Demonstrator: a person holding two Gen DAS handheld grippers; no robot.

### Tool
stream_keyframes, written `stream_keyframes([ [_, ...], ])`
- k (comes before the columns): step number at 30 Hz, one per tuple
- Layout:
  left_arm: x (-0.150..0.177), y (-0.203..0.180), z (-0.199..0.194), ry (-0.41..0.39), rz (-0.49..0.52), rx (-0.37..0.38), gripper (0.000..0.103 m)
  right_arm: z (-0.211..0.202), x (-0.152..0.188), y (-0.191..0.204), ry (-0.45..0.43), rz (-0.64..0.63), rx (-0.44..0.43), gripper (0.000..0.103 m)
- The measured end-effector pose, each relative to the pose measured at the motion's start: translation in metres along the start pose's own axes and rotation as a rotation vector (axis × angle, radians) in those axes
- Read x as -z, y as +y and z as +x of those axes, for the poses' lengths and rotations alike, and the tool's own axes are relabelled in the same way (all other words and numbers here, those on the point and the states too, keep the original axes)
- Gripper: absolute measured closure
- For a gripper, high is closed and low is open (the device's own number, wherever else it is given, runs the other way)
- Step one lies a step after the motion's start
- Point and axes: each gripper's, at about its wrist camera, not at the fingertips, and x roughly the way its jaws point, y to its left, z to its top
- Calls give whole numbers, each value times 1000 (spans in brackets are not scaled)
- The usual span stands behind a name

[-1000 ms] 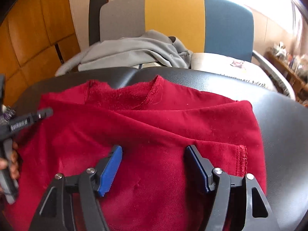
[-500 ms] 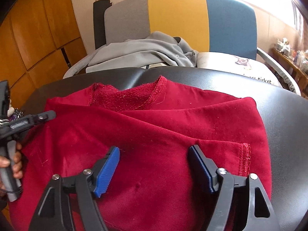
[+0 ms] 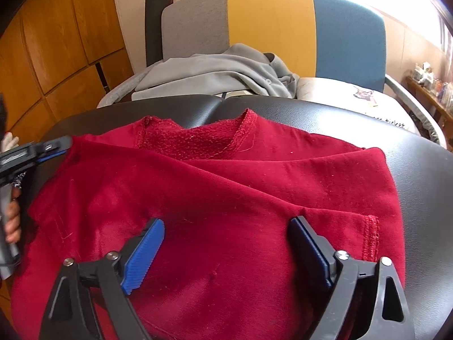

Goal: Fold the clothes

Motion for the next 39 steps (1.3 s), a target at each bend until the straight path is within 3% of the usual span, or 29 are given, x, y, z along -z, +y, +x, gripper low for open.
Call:
stream_keyframes([
  [2,5,4,25,47,15,-57,66,1,0,2,4,-6,4,8],
  [3,7,6,28,30,15,-55,66,1,0,4,6,-11,10,8],
  [7,5,8,29,21,15,-46,66,5,0,12,21,-44,47,6],
  [13,5,-21,12,40,103,-174,66,4,0,10,17,-40,40,5],
  [17,19,-60,-14,-13,213,-107,65,1,0,6,11,-25,4,2],
  [19,25,-83,-13,-9,310,-109,65,0,-2,5,19,-25,-10,1],
  [22,36,-108,-3,21,362,-64,65,-2,-3,2,17,-11,-48,1],
  [24,47,-117,12,53,392,-85,64,-5,-7,-8,8,41,-99,1],
  [27,53,-118,14,26,384,-104,64,-12,-25,-22,-4,135,-164,2],
  [31,50,-103,12,39,308,-52,64,1,-62,-38,-7,298,-383,2],
  [36,56,-91,2,49,256,-32,64,59,-76,-57,93,423,-395,2],
  [39,41,-76,0,93,186,63,64,54,-69,-63,-5,444,-423,3],
])
